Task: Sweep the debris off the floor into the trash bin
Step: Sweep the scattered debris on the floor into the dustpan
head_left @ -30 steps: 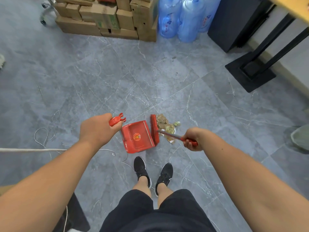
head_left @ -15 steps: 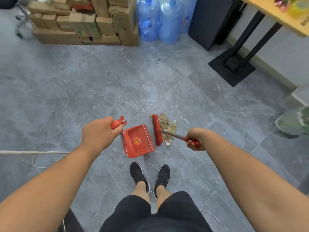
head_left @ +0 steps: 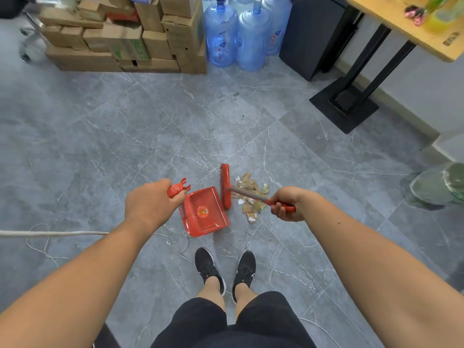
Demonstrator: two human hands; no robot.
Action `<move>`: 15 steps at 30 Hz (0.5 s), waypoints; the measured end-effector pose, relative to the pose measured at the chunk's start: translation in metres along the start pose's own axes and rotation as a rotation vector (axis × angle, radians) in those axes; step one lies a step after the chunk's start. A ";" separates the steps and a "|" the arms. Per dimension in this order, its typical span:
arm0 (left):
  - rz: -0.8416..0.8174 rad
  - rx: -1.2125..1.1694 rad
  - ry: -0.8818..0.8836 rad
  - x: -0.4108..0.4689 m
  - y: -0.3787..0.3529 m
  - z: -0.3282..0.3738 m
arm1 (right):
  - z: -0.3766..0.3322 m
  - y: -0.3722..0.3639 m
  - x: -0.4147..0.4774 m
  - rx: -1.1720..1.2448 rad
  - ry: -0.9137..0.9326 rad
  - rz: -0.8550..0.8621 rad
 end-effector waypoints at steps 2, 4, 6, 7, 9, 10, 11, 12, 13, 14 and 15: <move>-0.008 -0.006 0.021 0.002 -0.001 -0.006 | -0.009 -0.016 0.007 0.031 0.022 -0.020; -0.007 -0.012 0.039 0.003 -0.003 -0.013 | -0.017 -0.032 0.017 0.065 0.046 -0.027; -0.010 -0.007 0.050 0.004 -0.006 -0.018 | -0.022 -0.046 0.028 0.130 0.051 -0.031; -0.013 -0.001 0.054 0.005 -0.007 -0.020 | -0.022 -0.051 0.034 0.167 0.043 -0.035; -0.019 0.009 0.051 0.009 -0.011 -0.023 | -0.023 -0.061 0.044 0.234 0.023 -0.046; -0.023 0.014 0.048 0.011 -0.013 -0.023 | -0.024 -0.064 0.049 0.258 0.017 -0.051; -0.031 0.019 0.046 0.013 -0.016 -0.024 | -0.025 -0.067 0.053 0.274 0.016 -0.054; -0.038 0.026 0.046 0.015 -0.018 -0.025 | -0.026 -0.070 0.056 0.289 0.020 -0.056; -0.044 0.037 0.043 0.018 -0.020 -0.025 | -0.028 -0.073 0.059 0.307 0.027 -0.057; -0.048 0.052 0.040 0.021 -0.021 -0.025 | -0.029 -0.075 0.062 0.324 0.036 -0.056; -0.049 0.063 0.040 0.025 -0.021 -0.025 | -0.029 -0.077 0.064 0.337 0.040 -0.057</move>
Point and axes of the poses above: each hand's wrist, its own x-axis towards the middle knuckle, its own y-axis out of the back of the hand, z = x × y, the point moved 10 cm from there along x, towards the middle knuckle, and after that the axes turned 12 degrees about y, right-handed, at the moved point
